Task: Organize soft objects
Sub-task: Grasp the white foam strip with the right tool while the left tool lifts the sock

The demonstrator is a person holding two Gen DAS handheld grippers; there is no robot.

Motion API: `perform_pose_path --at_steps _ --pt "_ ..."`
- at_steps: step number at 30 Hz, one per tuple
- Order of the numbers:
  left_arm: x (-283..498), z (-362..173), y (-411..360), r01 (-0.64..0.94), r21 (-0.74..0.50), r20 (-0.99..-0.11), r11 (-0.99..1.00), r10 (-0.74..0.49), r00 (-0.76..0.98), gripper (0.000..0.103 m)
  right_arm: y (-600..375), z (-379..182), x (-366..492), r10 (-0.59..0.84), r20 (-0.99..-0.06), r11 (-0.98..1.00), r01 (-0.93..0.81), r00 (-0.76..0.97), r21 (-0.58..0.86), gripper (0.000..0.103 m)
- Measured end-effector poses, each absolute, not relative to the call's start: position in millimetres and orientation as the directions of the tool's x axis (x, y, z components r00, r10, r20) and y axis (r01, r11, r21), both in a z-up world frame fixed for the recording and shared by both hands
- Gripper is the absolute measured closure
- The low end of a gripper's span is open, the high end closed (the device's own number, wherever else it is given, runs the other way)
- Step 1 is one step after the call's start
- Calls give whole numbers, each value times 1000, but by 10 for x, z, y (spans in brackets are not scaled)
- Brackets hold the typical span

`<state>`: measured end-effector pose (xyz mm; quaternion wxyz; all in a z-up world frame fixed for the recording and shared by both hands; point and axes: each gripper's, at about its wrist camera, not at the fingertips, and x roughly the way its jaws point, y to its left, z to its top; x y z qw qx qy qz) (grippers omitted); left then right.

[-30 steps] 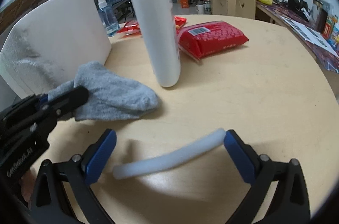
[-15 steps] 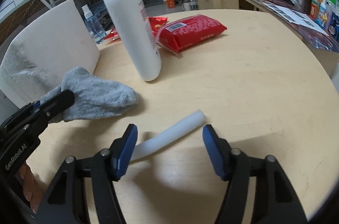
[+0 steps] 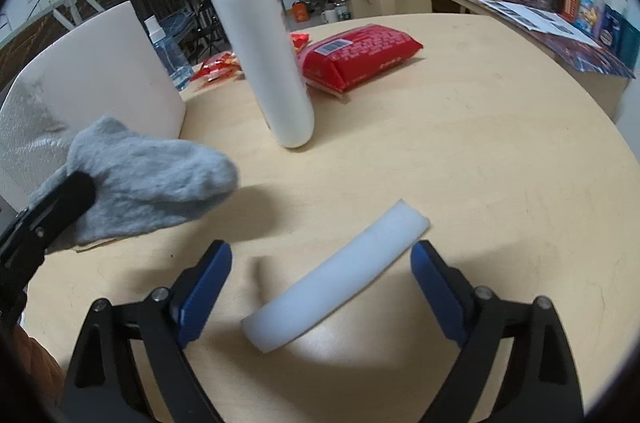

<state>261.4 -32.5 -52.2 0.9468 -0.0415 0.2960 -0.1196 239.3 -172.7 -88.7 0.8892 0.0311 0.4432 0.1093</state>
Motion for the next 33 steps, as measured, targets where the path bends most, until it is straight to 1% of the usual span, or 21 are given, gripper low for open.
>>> perform_pose_path --at_steps 3,7,9,11,12,13,14,15,17,19,20,21,22,23,24,25,29,32,33 --pt "2527 -485 -217 212 -167 -538 963 -269 799 87 -1699 -886 2329 193 -785 980 -147 589 131 10" --pt "2401 -428 -129 238 -187 -517 953 -301 801 87 -1763 -869 2302 207 -777 977 -78 594 201 10" --pt "2321 -393 -89 242 -180 -498 953 -301 813 87 -1733 -867 2300 188 -783 980 -58 593 191 10" --pt "2285 -369 -57 247 -182 -488 952 -306 818 87 -1683 -867 2291 124 -792 990 -18 598 141 17" --pt "2271 -357 -32 245 -187 -483 951 -306 820 87 -1641 -867 2284 84 -795 995 -2 601 103 28" --pt "2264 -357 -22 247 -191 -485 950 -310 818 87 -1612 -866 2272 60 -793 996 13 606 85 33" --pt "2258 -357 -12 247 -192 -484 950 -311 818 87 -1595 -865 2258 56 -792 996 16 608 83 36" --pt "2246 -354 -6 247 -194 -480 949 -312 820 87 -1584 -862 2255 62 -790 996 13 610 88 44" --pt "2210 -353 9 250 -193 -478 949 -313 821 87 -1585 -862 2262 44 -791 996 30 610 79 49" --pt "2183 -346 16 246 -191 -473 950 -309 825 87 -1572 -866 2274 36 -788 997 30 614 69 59" --pt "2173 -336 17 246 -189 -470 951 -307 827 87 -1560 -868 2275 32 -787 998 27 616 61 60" --pt "2161 -328 22 245 -190 -465 951 -307 830 87 -1564 -863 2283 31 -779 998 22 626 58 66" --pt "2150 -324 33 244 -190 -463 951 -306 832 87 -1568 -854 2295 37 -766 998 8 641 54 77" --pt "2140 -318 39 242 -192 -459 951 -305 834 87 -1565 -854 2306 42 -764 999 -3 644 52 80" --pt "2137 -318 50 242 -193 -458 951 -305 835 87 -1572 -850 2326 54 -763 998 -15 644 58 81" --pt "2129 -315 53 242 -193 -457 951 -305 835 87 -1581 -839 2349 70 -763 997 -30 643 66 88" --pt "2087 -306 71 239 -184 -454 954 -298 840 87 -1682 -846 2406 99 -776 995 -38 622 97 89" --pt "2087 -292 77 240 -186 -450 953 -300 841 87 -1649 -829 2364 45 -790 998 2 611 58 89" --pt "2071 -281 75 242 -184 -446 953 -300 843 87 -1654 -830 2351 36 -791 998 10 611 54 87"
